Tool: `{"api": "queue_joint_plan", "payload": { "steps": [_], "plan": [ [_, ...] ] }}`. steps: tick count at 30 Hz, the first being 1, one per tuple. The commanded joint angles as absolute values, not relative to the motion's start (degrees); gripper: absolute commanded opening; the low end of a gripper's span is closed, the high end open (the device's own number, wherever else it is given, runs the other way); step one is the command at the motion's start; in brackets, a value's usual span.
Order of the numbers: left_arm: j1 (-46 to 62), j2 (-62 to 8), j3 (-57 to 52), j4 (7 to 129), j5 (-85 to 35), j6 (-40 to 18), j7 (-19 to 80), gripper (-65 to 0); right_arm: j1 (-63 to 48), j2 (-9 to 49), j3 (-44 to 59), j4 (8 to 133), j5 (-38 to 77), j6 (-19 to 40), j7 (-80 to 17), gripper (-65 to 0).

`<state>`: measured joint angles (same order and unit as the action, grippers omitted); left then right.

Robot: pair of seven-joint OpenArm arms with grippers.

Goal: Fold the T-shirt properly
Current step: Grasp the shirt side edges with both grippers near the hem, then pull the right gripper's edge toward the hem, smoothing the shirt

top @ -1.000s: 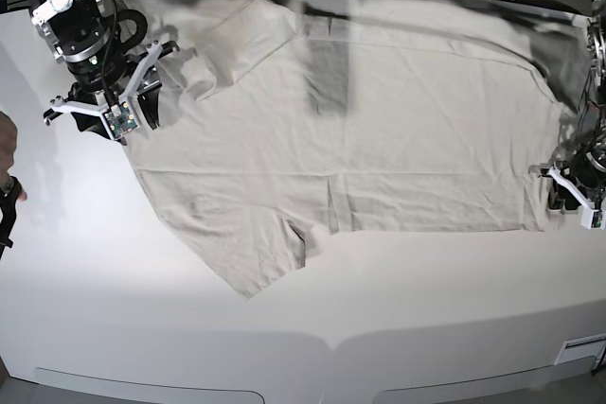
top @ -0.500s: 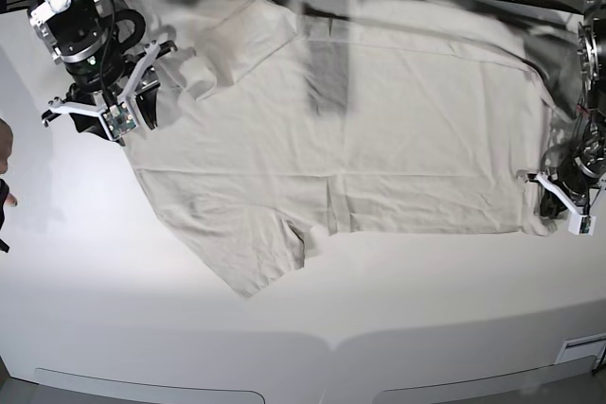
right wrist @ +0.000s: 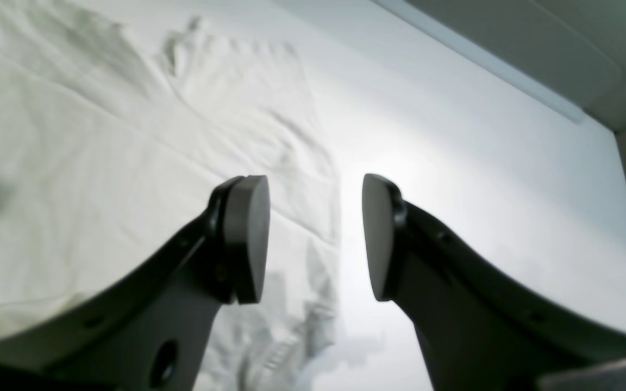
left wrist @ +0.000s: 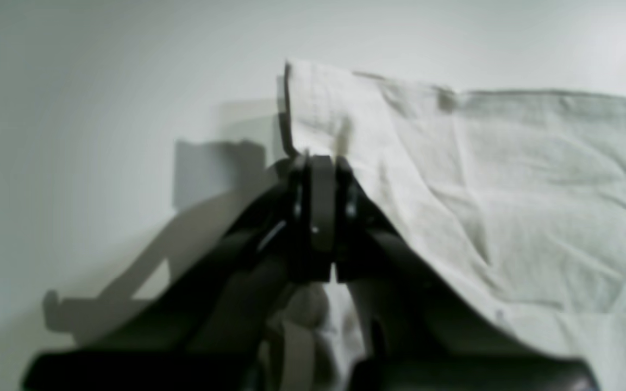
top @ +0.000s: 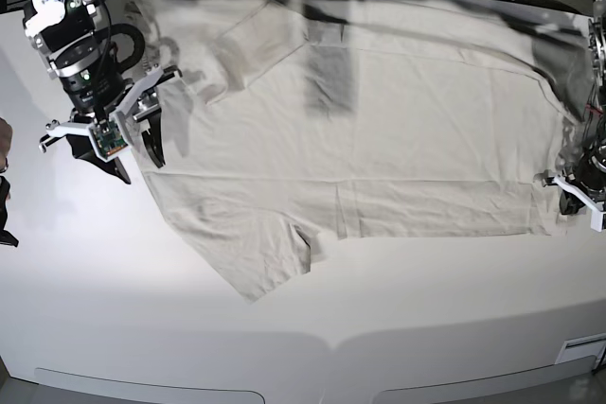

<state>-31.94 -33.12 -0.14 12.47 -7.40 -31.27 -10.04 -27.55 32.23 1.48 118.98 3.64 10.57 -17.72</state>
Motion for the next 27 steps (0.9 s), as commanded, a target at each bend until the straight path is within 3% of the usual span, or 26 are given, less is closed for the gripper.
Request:
{"api": "queue_joint_plan", "payload": {
  "steps": [1,9,14,19,27],
  "plan": [
    [-33.34,-34.46,-0.27,13.13,-8.16,-31.07,-10.41,-65.0,-26.3,32.99,1.8,119.72,3.9,9.93,-17.08,-37.6],
    [-33.3,-33.65,-0.27,13.13,-8.21,-31.07,-9.02,-65.0,-14.55,32.51,-2.46,110.0,3.9,12.78,-22.41,-37.4],
    [-33.3,-32.6,-0.27,13.13,-8.16,-31.07,-9.06,-65.0,-1.72,26.96,-7.07,99.07,3.9,20.21,-27.29,-37.3],
    [-33.17,-31.27,-0.27,13.13,-7.97,-31.09,-9.02,-65.0,9.21,22.74,-7.64,89.58,8.82,23.05,-32.34,-34.6],
    [-33.17,-31.14,-0.27,13.13,-7.99,-31.09,-9.37,-65.0,25.58,21.54,-7.64,66.32,14.76,27.2,-35.0,-34.6]
  ]
}}
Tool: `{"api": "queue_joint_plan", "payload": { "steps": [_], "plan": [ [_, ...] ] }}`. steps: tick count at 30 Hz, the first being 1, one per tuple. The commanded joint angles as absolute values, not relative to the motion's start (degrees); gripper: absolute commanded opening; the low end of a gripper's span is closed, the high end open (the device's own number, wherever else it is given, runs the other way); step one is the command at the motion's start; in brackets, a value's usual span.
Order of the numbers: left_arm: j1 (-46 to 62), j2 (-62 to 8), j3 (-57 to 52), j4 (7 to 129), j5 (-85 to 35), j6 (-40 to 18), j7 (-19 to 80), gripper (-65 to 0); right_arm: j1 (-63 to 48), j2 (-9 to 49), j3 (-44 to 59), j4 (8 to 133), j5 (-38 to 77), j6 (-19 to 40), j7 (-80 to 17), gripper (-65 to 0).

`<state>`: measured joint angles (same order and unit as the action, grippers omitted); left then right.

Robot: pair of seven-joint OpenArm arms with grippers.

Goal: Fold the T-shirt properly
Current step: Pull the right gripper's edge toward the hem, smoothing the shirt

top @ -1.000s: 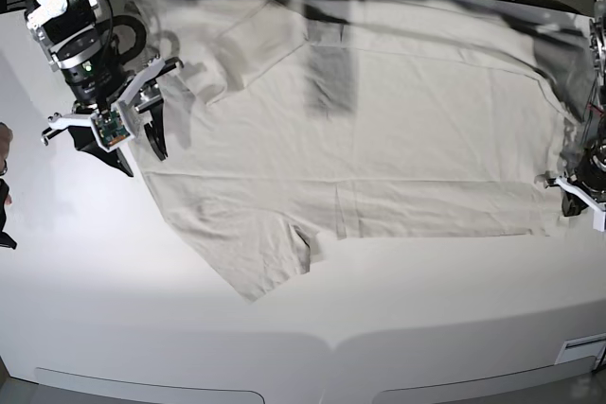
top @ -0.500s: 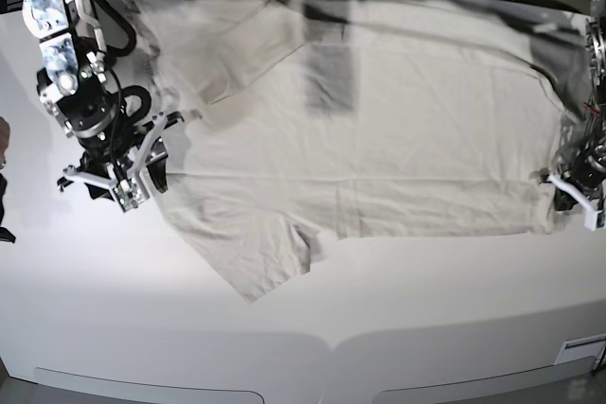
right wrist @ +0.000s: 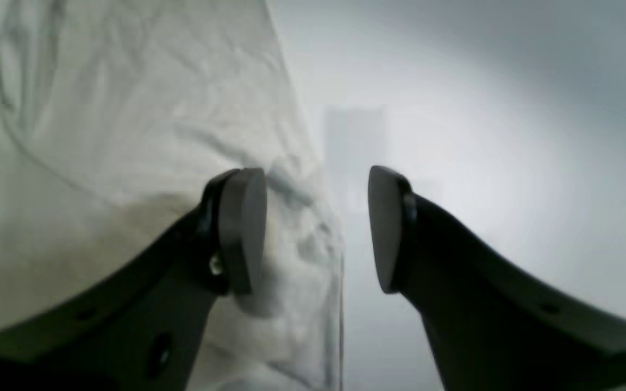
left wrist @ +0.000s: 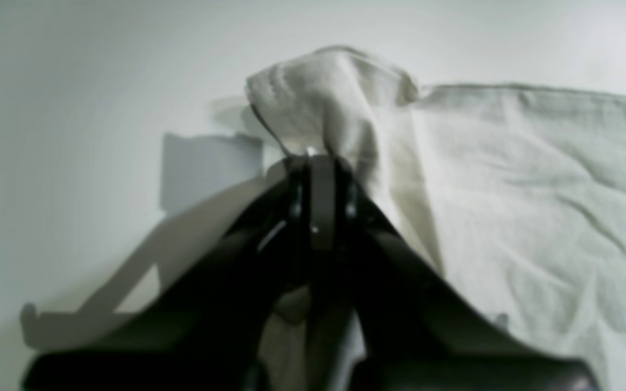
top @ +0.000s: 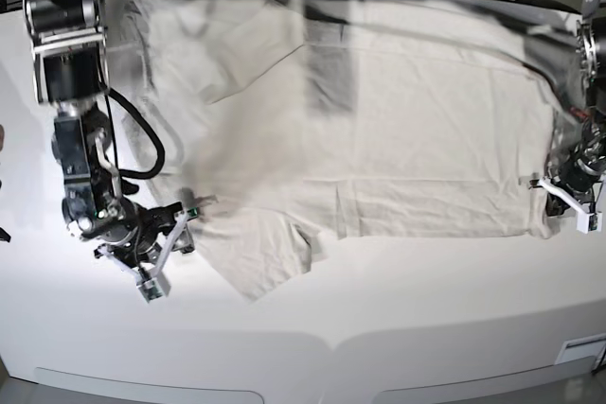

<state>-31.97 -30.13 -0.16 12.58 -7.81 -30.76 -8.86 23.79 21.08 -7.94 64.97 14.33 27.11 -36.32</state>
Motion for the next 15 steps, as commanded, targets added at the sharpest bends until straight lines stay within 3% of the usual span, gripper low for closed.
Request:
{"api": "queue_joint_plan", "payload": {
  "steps": [1,10,15],
  "plan": [
    [-33.17,-31.16,-0.27,13.13,-7.99,-31.09,-9.58,-65.0,27.66,21.39,-7.64,63.59,15.68,28.03,-35.9,-34.6],
    [-33.17,-31.14,-0.27,13.13,-7.99,-31.09,-9.91,-65.0,41.95,17.78,-7.64,43.55,15.86,29.65,-40.56,-34.6],
    [-32.77,-31.16,-0.27,13.13,-7.99,-31.09,-10.41,-65.0,45.5,14.81,-7.64,35.0,9.93,29.82,-39.64,-34.6]
  ]
}}
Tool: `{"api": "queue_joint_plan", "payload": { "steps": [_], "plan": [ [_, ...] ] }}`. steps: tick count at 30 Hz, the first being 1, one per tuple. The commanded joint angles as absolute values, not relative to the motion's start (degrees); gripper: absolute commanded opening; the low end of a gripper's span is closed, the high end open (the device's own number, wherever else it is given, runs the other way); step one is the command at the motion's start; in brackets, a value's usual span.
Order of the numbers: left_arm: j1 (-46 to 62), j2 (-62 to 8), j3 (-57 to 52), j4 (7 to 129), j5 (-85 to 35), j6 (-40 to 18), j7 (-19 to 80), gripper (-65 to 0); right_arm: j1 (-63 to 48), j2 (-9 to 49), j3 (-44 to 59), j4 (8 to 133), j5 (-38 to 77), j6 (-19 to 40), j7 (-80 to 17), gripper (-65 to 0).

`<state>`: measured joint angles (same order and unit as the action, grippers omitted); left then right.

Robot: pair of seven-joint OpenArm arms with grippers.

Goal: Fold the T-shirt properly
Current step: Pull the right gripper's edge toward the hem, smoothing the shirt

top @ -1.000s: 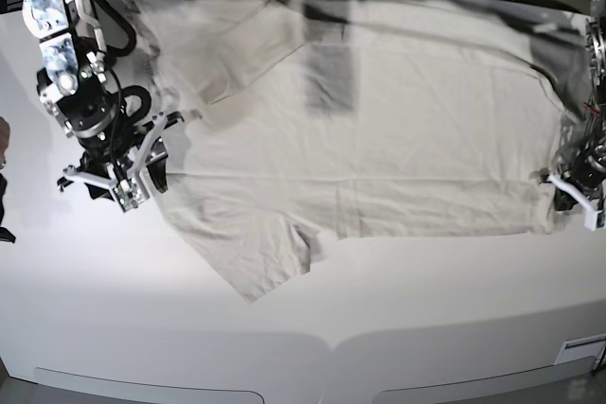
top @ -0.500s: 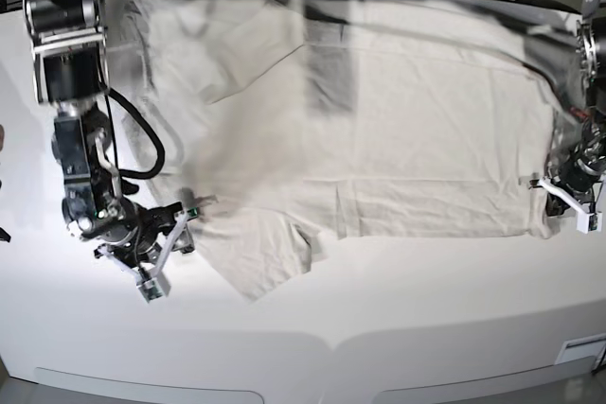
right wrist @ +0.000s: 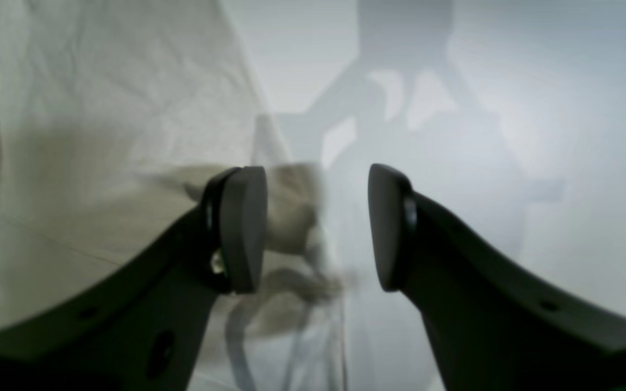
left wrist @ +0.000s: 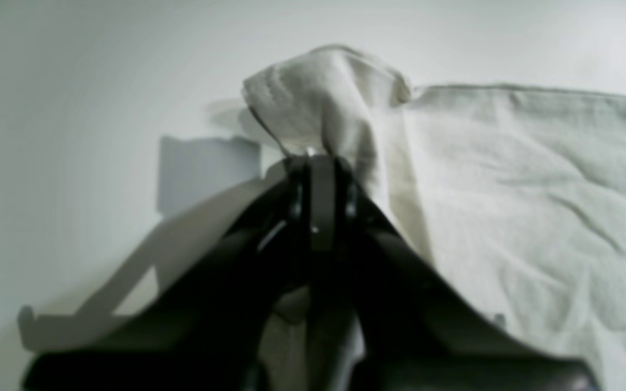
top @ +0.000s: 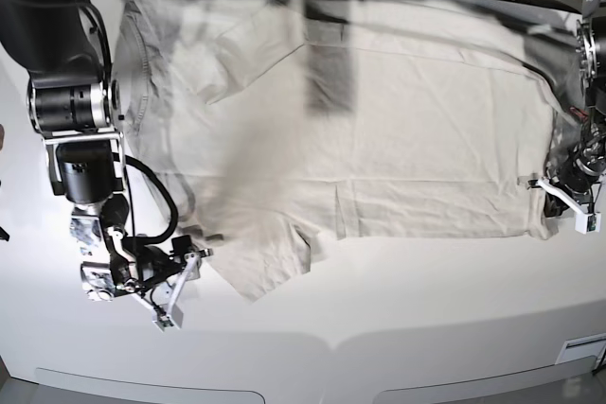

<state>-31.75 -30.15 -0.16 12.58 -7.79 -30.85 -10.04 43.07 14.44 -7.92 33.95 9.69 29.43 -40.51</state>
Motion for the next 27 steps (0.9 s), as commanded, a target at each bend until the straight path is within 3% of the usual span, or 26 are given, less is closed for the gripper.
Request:
{"api": "queue_joint_plan", "payload": {
  "steps": [1,16,23,27],
  "plan": [
    [-32.49,-31.16,-0.27,13.13,-7.99,-31.09,-10.9,-65.0,45.78,14.37,-7.64,33.98,9.21,29.8,-38.96,-34.6],
    [-30.65,-31.16,-0.27,13.17,-7.99,-31.09,-14.63,-65.0,45.5,13.8,-7.64,30.39,9.3,29.82,-39.57,-34.6],
    [-30.65,-31.16,-0.27,13.23,-7.99,-31.07,-14.68,-65.0,45.54,13.72,-7.64,23.18,6.13,29.82,-30.94,-34.6],
    [-30.68,-31.16,-0.27,13.26,-7.99,-31.09,-14.68,-65.0,45.54,12.91,-7.64,21.34,6.15,32.47,-32.97,-35.6]
  ]
}}
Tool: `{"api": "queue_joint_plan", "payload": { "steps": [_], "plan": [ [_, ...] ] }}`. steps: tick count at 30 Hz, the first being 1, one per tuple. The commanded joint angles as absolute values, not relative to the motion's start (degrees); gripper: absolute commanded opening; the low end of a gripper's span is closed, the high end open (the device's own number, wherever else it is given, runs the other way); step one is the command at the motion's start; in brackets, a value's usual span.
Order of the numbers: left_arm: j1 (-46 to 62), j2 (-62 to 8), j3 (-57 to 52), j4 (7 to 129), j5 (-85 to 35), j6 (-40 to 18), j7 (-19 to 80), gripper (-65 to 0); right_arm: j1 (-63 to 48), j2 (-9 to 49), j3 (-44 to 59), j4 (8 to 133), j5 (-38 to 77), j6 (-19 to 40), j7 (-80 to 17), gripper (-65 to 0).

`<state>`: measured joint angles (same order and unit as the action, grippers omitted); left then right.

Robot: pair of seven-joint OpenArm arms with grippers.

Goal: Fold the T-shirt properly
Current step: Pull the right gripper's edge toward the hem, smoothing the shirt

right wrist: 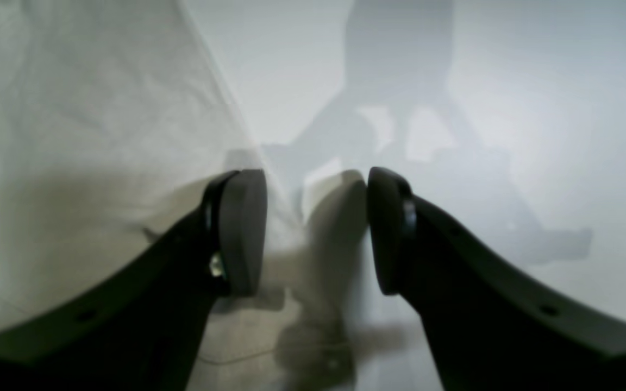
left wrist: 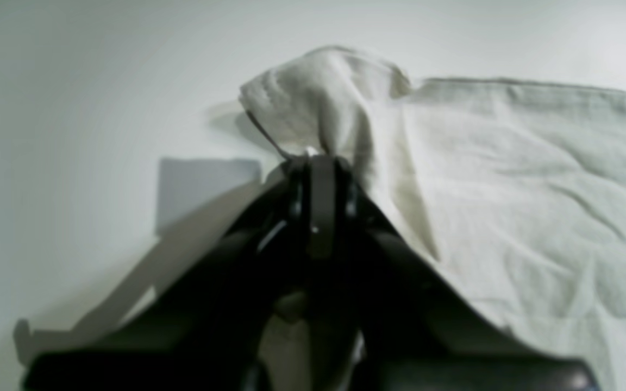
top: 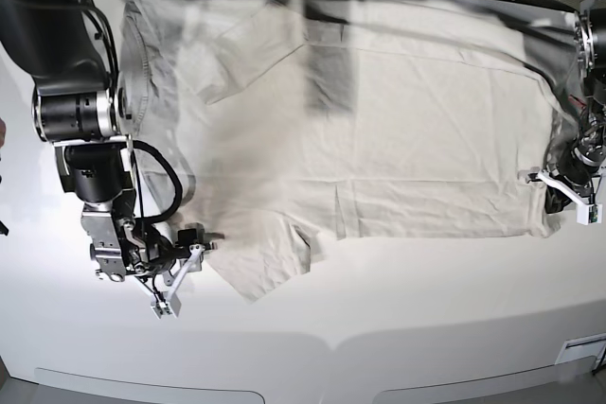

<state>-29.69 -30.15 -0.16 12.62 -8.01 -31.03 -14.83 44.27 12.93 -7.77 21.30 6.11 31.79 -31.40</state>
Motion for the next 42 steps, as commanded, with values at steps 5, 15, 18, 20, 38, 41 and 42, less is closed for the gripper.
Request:
{"api": "queue_joint_plan", "payload": {
  "steps": [5,15,18,20,38,41,42],
  "plan": [
    [-30.65,-31.16,-0.27,13.26,-7.97,-31.07,-14.22,-65.0,45.56,11.92,-7.64,21.34,7.46,33.45,-35.81,-37.3],
    [-30.65,-31.16,-0.27,13.26,-7.97,-31.11,-11.9,-65.0,45.58,11.09,-7.64,21.34,10.48,36.82,-39.64,-41.9],
    [-30.65,-31.16,-0.27,13.26,-7.99,-31.11,-11.81,-65.0,45.56,11.11,-7.64,21.34,10.22,36.8,-39.99,-48.8],
    [-30.65,-31.16,-0.27,13.26,-7.99,-31.11,-11.81,-65.0,45.56,11.11,-7.64,21.34,8.86,36.73,-39.92,-54.1],
    [-31.03,-31.64,-0.27,13.28,-13.74,-31.35,-17.19,-65.0,49.23,11.09,-7.64,21.41,5.76,36.69,-32.64,-65.0],
    [-31.81,-32.08,-0.27,13.28,-14.04,-33.82,-15.73,-65.0,51.83,10.94,-7.64,21.41,5.76,37.58,-36.25,-65.0],
    [-31.97,-32.32,-0.27,13.28,-14.04,-35.44,-15.77,-65.0,52.47,10.9,-7.64,21.41,5.78,38.22,-37.04,-65.0]
  ]
}}
